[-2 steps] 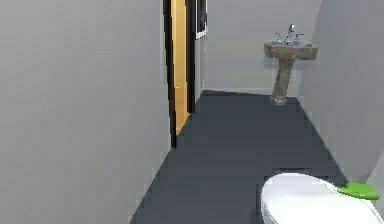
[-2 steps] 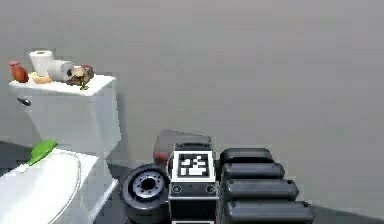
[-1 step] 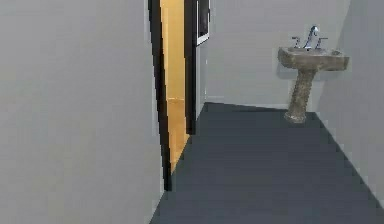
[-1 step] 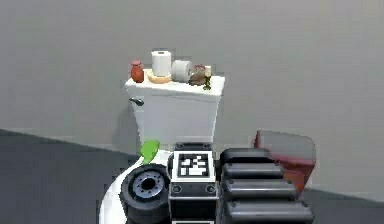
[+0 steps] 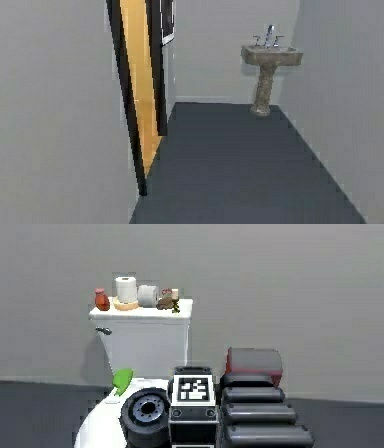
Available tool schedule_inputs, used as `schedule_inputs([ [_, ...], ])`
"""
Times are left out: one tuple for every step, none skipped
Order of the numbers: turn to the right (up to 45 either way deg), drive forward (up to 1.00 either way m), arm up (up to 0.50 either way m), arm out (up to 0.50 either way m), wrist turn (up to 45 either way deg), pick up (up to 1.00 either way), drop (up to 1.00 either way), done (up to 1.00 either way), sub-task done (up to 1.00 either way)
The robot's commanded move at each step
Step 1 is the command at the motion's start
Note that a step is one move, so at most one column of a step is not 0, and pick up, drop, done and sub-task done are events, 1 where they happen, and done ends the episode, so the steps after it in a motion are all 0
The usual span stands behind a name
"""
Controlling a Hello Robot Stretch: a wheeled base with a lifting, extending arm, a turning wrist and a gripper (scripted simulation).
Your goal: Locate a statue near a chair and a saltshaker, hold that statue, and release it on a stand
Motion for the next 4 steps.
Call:
schedule_inputs([
  [0.0, 1.00, 0.00, 0.00, 0.0, 0.00, 0.00, 0.00, 0.00],
  [0.0, 0.40, 0.00, 0.00, 0.0, 0.00, 0.00, 0.00, 0.00],
  [-33.0, 0.00, 0.00, 0.00, 0.0, 0.00, 0.00, 0.00, 0.00],
  [0.0, 0.50, 0.00, 0.00, 0.0, 0.00, 0.00, 0.00, 0.00],
])
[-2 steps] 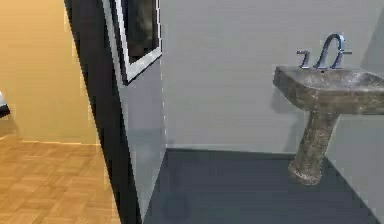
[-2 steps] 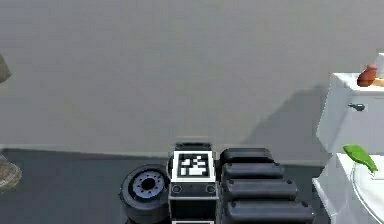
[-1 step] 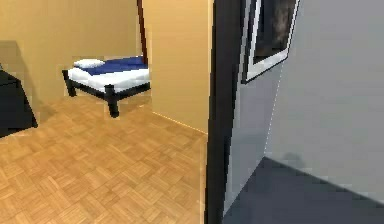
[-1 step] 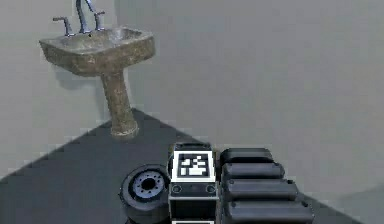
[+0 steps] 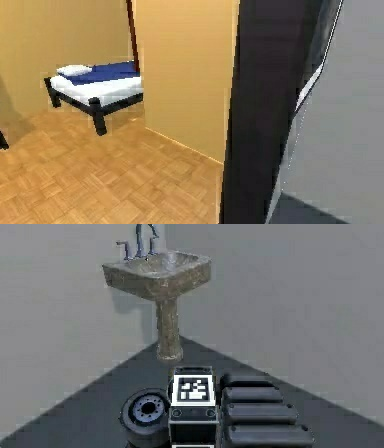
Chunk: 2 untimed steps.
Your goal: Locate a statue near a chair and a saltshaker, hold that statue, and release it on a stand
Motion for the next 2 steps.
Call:
schedule_inputs([
  [-45.0, 0.00, 0.00, 0.00, 0.0, 0.00, 0.00, 0.00, 0.00],
  [-9.0, 0.00, 0.00, 0.00, 0.0, 0.00, 0.00, 0.00, 0.00],
])
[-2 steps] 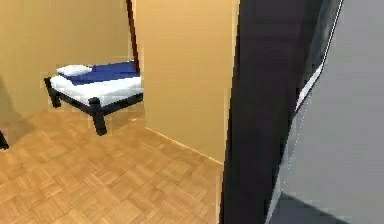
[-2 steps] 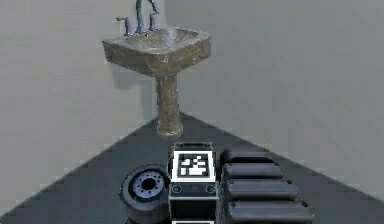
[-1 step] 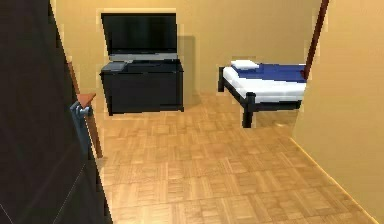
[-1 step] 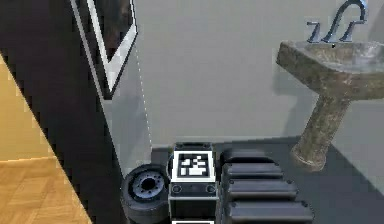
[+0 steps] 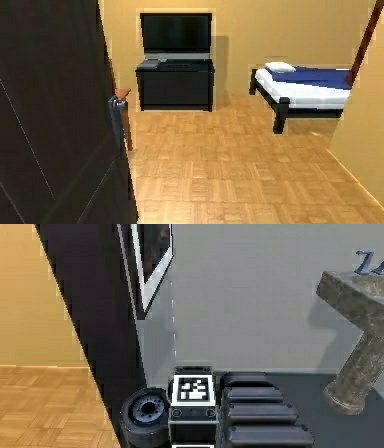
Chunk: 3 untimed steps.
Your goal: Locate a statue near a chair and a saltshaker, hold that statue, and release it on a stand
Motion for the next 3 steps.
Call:
schedule_inputs([
  [0.0, 1.00, 0.00, 0.00, 0.0, 0.00, 0.00, 0.00, 0.00],
  [-6.0, 0.00, 0.00, 0.00, 0.0, 0.00, 0.00, 0.00, 0.00],
  [0.0, 0.15, 0.00, 0.00, 0.0, 0.00, 0.00, 0.00, 0.00],
])
